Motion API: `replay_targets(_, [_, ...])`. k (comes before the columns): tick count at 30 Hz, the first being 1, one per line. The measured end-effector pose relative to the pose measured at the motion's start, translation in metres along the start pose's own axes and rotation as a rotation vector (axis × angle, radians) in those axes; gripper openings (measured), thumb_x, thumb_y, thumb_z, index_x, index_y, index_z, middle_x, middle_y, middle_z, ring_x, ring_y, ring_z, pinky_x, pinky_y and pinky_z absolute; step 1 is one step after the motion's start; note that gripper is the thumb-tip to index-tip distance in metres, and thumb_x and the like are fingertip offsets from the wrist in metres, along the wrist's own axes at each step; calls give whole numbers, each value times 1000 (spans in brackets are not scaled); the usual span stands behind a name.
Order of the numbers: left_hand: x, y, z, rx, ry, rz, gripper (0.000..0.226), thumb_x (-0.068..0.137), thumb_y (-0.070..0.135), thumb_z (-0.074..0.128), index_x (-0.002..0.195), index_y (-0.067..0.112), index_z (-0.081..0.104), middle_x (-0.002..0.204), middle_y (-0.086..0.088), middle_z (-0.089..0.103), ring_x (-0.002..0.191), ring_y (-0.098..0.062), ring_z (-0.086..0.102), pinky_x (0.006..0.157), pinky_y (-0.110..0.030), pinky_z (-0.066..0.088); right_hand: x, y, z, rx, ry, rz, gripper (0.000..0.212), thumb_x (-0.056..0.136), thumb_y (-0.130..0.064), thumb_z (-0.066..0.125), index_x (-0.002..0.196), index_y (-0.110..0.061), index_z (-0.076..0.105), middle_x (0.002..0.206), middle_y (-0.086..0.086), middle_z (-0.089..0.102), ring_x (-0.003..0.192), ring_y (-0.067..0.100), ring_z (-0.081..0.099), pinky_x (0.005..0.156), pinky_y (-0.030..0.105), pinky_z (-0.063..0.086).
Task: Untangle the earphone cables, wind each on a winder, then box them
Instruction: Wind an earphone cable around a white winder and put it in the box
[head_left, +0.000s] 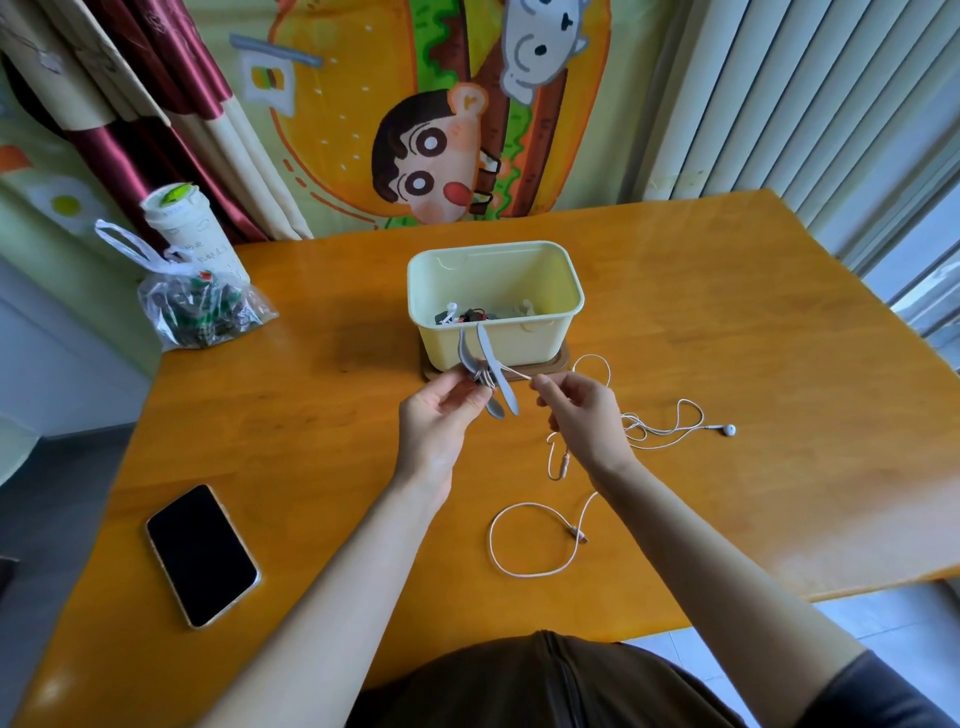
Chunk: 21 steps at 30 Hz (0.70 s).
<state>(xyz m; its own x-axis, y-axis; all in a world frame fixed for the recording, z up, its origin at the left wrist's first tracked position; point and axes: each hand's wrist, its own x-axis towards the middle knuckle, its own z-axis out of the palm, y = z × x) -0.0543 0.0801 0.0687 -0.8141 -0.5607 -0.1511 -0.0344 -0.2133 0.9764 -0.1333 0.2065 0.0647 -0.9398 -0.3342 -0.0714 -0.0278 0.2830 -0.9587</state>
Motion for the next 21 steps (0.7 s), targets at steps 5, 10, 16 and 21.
replay_targets(5, [-1, -2, -3, 22, -58, 37, 34, 87, 1, 63, 119, 11, 65, 113, 0, 70, 110, -10, 63, 94, -25, 49, 0, -1, -3, -26, 85, -75, 17, 94, -22, 55, 84, -10, 61, 69, -6, 58, 57, 5, 49, 50, 10, 40])
replay_targets(10, [-2, -3, -3, -33, -28, 54, 38, 86, -1, 62, 123, 4, 62, 115, -4, 69, 106, -8, 64, 85, -17, 50, 2, -4, -3, -95, 126, -145, 13, 94, -22, 55, 85, -15, 59, 70, -11, 57, 57, 4, 51, 53, 11, 39])
replay_targets(16, [-4, 2, 5, -162, -53, 10, 36, 86, -2, 59, 120, 6, 62, 94, 6, 73, 88, -3, 66, 71, -13, 48, 4, 1, 7, -116, -20, -82, 17, 93, -22, 57, 79, -15, 62, 63, -11, 57, 50, 1, 49, 54, 15, 40])
replay_targets(21, [-2, -1, 2, -215, 32, -52, 30, 87, 1, 59, 112, 16, 65, 91, 10, 73, 90, -5, 65, 74, -17, 49, -3, 1, 12, -22, -256, 53, 21, 96, -16, 52, 85, -3, 65, 67, -1, 58, 54, 9, 49, 52, 16, 43])
